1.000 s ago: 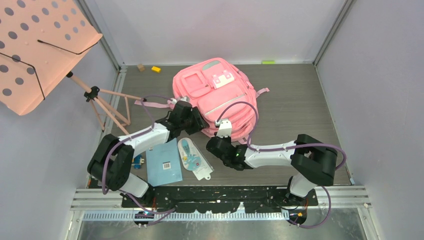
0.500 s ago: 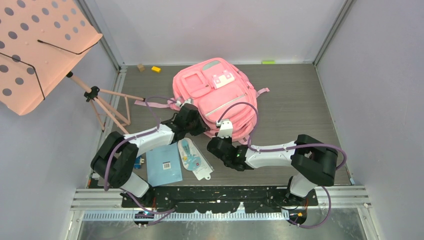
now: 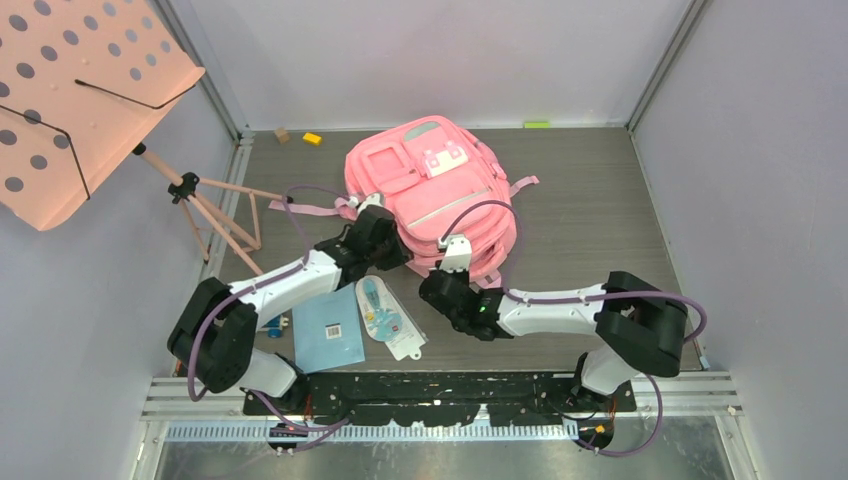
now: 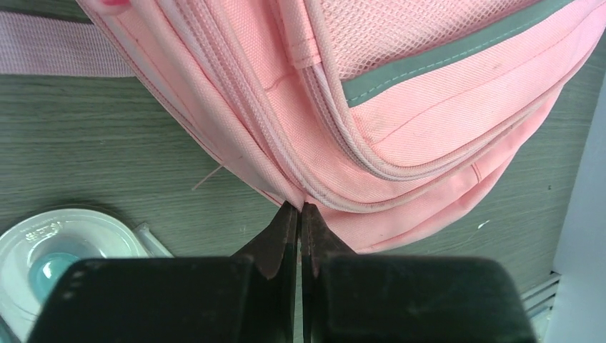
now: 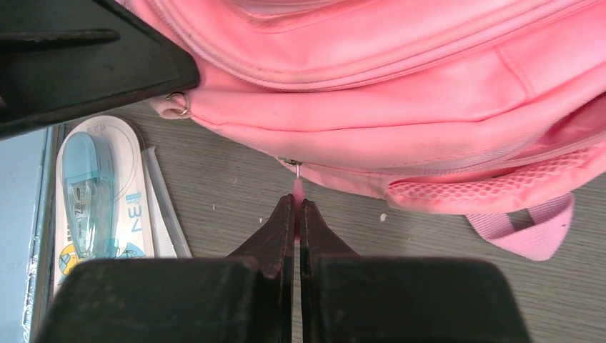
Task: Pack the student bag
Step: Zip the student bag at the center of the board.
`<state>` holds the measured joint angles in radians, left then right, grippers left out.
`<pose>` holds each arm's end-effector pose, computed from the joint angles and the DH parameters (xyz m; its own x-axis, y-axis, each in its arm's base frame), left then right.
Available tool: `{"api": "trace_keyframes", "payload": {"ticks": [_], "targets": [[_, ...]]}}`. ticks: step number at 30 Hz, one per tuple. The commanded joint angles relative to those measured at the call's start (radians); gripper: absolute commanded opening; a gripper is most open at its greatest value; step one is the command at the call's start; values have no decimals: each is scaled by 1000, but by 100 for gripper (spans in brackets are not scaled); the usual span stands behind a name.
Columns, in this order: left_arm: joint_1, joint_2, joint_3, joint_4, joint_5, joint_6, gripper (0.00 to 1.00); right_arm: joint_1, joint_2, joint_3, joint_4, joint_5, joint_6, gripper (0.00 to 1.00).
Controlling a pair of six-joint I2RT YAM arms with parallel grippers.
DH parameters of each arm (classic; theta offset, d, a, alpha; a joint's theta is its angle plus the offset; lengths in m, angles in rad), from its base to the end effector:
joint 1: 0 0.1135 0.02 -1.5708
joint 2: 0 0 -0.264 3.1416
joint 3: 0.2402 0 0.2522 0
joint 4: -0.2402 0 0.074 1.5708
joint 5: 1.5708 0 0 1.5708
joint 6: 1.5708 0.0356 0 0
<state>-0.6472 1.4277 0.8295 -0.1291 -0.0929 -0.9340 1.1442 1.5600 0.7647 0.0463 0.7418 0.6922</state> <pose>0.2416 -0.1784 0.2137 -0.7536 -0.4339 -0.4938 -0.1023 0.8195 -0.5639 0.1481 0.2676 0.1763 -0.5146 0.0050 -0.8574 -0.1793 0.9773 0.1133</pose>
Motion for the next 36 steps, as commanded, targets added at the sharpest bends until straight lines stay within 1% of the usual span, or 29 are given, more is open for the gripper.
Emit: {"api": "trace_keyframes", "payload": {"ticks": [1,5,11,17,21,24,25,26,28,30,34,36], "targets": [[29,-43,84,-104,-88,104,0,-33,-69,-39,-111,82,-29,0],[65,-49,117,-144,-82,152,0,-58,-122,-76,-141,89,-22,0],[169,-59,151,-177,-35,230,0,-100,-173,-124,-159,64,-13,0],[243,-43,188,-163,2,353,0,-134,-156,-130,-82,-23,-32,0],[262,-14,248,-214,20,387,1,-134,-123,-93,-25,-79,-50,0],[259,-30,233,-209,59,382,22,-134,-93,-71,13,-107,-55,0],[254,-42,220,-209,55,364,31,-134,-85,-61,28,-121,-56,0],[248,-56,202,-211,49,340,39,-133,-73,-55,34,-127,-59,0],[236,-97,154,-200,47,275,49,-133,-52,-40,49,-152,-61,0],[216,-133,89,-159,52,194,54,-129,-32,-27,59,-163,-62,0],[158,-188,-33,-52,59,62,56,-125,-8,-19,78,-178,-60,1],[121,-188,-61,-29,39,26,56,-124,-7,-18,81,-180,-61,0]]}}
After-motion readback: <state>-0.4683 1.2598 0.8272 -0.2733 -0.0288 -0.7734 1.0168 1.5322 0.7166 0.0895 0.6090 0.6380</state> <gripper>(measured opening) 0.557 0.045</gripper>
